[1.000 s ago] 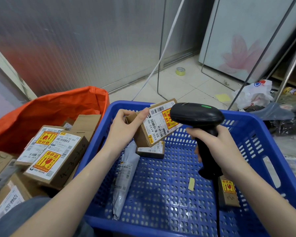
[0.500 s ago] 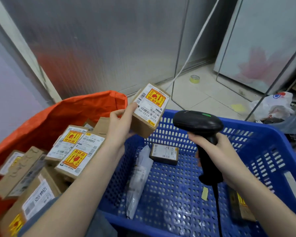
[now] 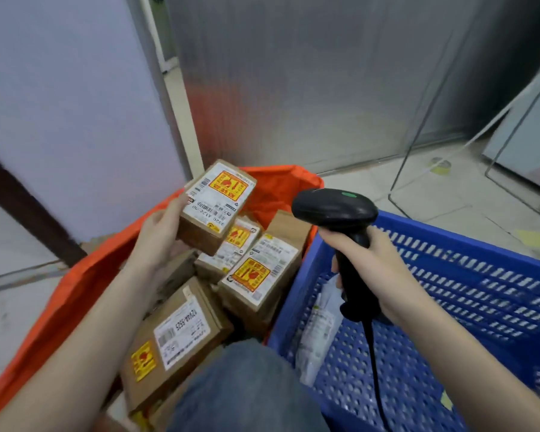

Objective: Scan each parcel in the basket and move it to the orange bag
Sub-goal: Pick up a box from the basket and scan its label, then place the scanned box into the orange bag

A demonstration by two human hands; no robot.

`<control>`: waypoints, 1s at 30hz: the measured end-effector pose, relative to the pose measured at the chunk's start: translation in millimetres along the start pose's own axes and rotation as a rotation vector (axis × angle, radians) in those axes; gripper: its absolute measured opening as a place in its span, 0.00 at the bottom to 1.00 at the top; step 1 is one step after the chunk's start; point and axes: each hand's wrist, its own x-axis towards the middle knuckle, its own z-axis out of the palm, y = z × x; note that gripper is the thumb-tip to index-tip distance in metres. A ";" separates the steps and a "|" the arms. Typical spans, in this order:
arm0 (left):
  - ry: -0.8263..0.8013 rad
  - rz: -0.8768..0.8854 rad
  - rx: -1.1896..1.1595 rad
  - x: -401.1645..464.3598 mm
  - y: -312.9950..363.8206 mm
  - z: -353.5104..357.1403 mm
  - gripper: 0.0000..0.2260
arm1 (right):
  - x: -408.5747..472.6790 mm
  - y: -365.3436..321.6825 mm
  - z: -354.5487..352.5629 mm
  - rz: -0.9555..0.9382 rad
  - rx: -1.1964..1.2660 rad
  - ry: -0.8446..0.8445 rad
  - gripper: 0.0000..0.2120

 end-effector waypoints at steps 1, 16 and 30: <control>0.000 -0.026 -0.005 4.1 -8.9 -8.0 0.10 | 2.3 1.2 8.7 0.003 -0.017 -0.009 0.10; -0.106 -0.054 0.402 7.6 -51.5 -11.9 0.14 | 7.2 16.4 17.3 0.075 -0.063 0.006 0.10; -0.475 0.456 0.408 -104.7 21.0 148.8 0.16 | -79.6 -2.6 -158.0 -0.003 -0.134 0.271 0.13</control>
